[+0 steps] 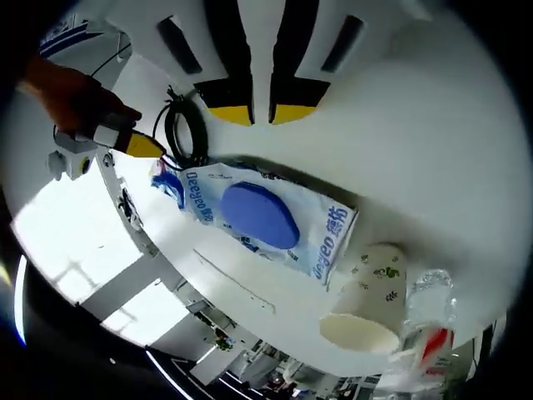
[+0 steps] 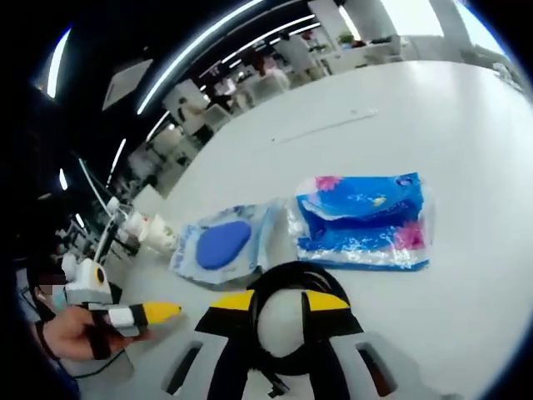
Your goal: Arrange the tabletop items into an orderly group along one side of the table until the central work area is clear of visible clutter.
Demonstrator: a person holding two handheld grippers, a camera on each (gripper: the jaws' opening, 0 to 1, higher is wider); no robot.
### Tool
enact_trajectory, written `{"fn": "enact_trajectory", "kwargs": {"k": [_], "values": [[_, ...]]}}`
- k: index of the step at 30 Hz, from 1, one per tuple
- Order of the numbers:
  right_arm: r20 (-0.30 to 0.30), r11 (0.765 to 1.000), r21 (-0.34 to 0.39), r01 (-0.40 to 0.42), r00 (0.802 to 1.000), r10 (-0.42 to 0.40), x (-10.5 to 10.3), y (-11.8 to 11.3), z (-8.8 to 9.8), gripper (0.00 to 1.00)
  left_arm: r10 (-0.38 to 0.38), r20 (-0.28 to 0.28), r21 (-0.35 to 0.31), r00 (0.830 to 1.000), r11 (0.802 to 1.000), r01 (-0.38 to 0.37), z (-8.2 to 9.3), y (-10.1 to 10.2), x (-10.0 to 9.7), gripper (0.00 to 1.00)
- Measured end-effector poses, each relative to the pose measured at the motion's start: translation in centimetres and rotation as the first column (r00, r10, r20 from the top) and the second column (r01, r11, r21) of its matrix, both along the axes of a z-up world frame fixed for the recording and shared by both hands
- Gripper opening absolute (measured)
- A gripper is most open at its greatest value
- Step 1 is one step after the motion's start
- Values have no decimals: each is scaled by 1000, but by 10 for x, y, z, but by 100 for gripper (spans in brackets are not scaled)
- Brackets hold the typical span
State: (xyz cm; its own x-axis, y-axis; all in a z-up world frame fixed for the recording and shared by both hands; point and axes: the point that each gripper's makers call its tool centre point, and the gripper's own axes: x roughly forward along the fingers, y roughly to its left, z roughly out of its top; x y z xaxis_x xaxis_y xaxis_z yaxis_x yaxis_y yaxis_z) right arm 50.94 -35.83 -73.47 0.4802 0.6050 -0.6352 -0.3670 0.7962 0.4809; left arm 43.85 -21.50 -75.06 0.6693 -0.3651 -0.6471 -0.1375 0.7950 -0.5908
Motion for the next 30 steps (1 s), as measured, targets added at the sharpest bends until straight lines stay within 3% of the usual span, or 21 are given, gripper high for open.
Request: {"fn": "enact_trajectory", "kwargs": {"k": [8, 13, 30], "values": [[50, 995, 11, 100, 994, -101, 8, -30, 12, 21, -76, 26, 3, 997, 997, 75, 7, -38, 14, 6], [15, 992, 3, 130, 991, -130, 5, -42, 2, 22, -51, 19, -37, 999, 998, 52, 8, -52, 21, 6], [-69, 988, 2, 151, 986, -151, -12, -43, -21, 14, -145, -49, 72, 988, 986, 148, -9, -83, 30, 7]]}}
